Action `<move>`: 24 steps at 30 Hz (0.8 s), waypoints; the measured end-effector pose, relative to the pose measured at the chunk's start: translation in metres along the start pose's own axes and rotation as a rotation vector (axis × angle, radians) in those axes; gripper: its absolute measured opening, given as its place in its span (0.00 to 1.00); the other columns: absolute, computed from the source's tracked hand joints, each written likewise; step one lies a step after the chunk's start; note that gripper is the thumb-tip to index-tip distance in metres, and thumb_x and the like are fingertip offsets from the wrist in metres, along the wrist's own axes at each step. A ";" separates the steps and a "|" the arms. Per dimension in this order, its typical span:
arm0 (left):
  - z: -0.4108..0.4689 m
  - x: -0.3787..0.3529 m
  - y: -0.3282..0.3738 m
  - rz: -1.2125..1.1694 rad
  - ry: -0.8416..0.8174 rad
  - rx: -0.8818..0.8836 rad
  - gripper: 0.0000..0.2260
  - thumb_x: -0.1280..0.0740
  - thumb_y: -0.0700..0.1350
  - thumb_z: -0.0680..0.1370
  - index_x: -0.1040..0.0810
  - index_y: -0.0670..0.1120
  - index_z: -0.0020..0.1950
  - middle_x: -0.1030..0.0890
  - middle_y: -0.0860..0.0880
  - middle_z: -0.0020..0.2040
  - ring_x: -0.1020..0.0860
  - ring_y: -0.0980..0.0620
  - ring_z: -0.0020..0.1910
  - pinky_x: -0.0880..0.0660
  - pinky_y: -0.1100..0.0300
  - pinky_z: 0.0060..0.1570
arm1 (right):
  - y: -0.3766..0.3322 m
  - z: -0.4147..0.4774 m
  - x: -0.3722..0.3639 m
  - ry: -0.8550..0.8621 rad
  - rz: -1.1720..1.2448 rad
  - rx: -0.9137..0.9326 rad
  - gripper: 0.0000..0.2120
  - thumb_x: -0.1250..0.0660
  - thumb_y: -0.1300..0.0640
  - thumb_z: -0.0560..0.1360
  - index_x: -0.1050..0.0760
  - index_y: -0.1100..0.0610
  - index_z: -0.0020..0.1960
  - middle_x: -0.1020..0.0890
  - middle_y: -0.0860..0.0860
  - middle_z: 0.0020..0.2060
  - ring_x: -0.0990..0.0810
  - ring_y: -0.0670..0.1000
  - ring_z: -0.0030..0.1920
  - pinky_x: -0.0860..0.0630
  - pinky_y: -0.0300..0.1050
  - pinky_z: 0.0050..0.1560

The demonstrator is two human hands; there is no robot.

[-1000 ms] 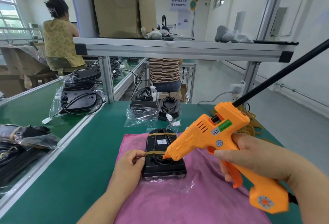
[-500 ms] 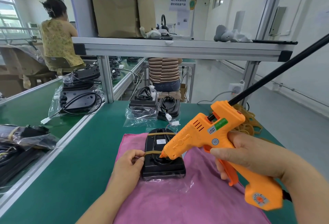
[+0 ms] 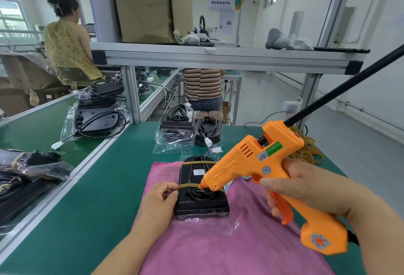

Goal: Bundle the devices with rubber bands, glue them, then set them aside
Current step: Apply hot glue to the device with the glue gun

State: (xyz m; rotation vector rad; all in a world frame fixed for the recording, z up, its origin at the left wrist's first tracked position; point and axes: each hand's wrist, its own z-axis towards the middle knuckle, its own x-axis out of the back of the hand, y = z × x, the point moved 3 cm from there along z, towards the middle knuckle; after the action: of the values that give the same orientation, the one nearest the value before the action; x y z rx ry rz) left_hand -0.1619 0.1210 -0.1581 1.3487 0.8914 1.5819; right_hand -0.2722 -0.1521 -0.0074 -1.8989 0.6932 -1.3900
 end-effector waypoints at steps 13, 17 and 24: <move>-0.001 0.001 0.000 0.000 -0.011 0.008 0.11 0.33 0.38 0.78 0.17 0.54 0.43 0.16 0.59 0.43 0.20 0.63 0.41 0.29 0.73 0.37 | 0.010 0.005 0.006 0.067 -0.178 0.024 0.11 0.37 0.44 0.80 0.25 0.52 0.52 0.16 0.49 0.38 0.16 0.53 0.43 0.20 0.51 0.49; -0.001 0.001 0.001 0.006 -0.011 0.012 0.11 0.33 0.39 0.78 0.17 0.54 0.43 0.16 0.56 0.43 0.20 0.61 0.42 0.28 0.67 0.41 | 0.013 0.007 0.006 0.081 -0.188 0.031 0.10 0.38 0.44 0.80 0.25 0.50 0.50 0.16 0.46 0.37 0.16 0.52 0.43 0.22 0.39 0.42; 0.000 0.001 0.000 0.008 -0.014 0.012 0.11 0.33 0.39 0.78 0.17 0.54 0.44 0.16 0.56 0.43 0.20 0.62 0.41 0.28 0.67 0.41 | 0.014 0.006 0.007 0.054 -0.148 0.017 0.09 0.37 0.45 0.80 0.27 0.49 0.54 0.15 0.48 0.39 0.15 0.53 0.44 0.23 0.37 0.42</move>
State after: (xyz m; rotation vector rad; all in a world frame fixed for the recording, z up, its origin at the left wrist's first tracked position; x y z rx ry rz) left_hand -0.1622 0.1216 -0.1580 1.3716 0.8898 1.5740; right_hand -0.2646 -0.1644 -0.0156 -1.9385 0.5739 -1.5394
